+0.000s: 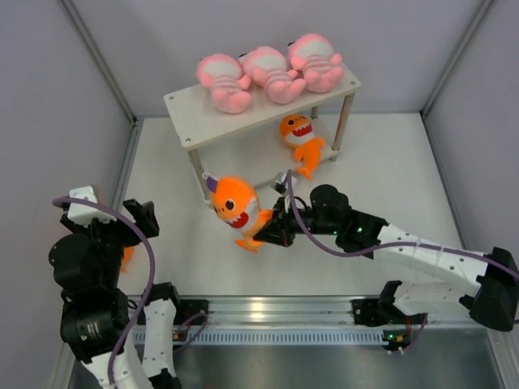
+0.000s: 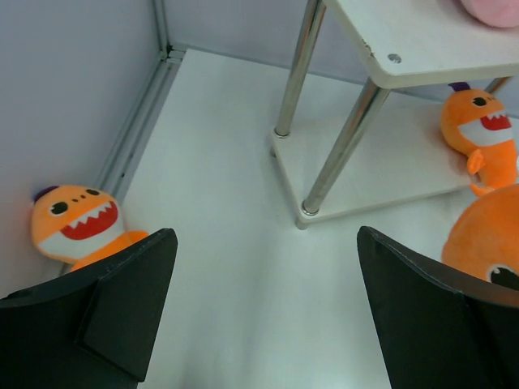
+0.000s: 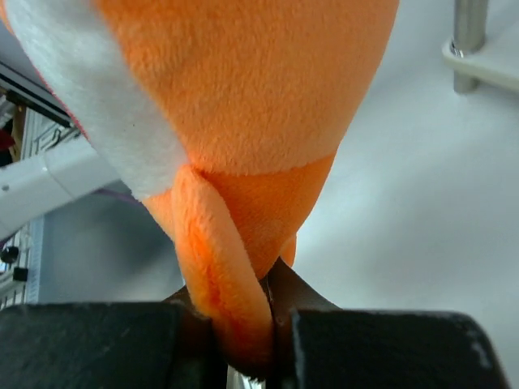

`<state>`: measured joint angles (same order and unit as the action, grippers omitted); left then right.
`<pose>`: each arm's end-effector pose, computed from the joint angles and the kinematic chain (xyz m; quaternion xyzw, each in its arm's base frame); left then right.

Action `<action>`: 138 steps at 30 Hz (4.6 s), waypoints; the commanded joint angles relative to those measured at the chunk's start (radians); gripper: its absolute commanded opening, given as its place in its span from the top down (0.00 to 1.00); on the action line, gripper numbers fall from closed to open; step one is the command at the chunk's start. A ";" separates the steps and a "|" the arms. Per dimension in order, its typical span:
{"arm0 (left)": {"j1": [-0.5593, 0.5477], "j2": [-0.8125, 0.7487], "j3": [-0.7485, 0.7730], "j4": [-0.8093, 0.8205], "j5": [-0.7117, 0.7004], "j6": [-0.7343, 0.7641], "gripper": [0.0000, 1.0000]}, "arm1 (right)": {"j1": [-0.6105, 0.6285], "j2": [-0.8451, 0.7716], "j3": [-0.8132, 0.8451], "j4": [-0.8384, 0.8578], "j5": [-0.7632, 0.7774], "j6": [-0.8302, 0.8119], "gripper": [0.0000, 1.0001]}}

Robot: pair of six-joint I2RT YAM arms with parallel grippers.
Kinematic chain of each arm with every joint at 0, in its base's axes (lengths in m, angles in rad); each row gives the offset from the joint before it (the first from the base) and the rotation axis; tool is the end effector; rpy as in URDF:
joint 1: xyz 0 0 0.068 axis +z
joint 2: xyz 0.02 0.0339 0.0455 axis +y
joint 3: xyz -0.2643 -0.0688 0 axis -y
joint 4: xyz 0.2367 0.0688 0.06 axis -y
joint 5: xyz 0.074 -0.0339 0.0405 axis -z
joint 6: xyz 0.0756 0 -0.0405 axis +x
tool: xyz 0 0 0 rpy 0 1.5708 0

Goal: Place and organize the stuffed toys onto the shelf

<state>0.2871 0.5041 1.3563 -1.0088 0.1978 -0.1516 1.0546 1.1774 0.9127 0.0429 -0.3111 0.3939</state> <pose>0.0479 -0.0013 0.4357 -0.1020 0.7524 -0.0311 0.6501 0.1305 0.2769 0.3215 -0.3418 0.6985 0.4994 0.3819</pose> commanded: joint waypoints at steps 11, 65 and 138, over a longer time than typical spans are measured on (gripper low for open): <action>0.007 -0.065 -0.079 -0.013 -0.084 0.092 0.01 | -0.465 0.244 -0.027 -0.008 -0.488 0.022 1.00; 0.007 -0.104 -0.089 -0.021 -0.032 0.129 0.02 | -0.542 0.619 0.301 0.187 0.246 0.290 0.55; 0.323 0.985 -0.273 0.469 -0.255 0.672 0.04 | -0.298 0.363 0.147 0.183 0.167 -0.138 0.64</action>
<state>0.6113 1.4662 1.0401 -0.6182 -0.1699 0.5022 0.7383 1.6108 1.0653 0.2085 -0.1337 0.2718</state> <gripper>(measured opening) 0.961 0.358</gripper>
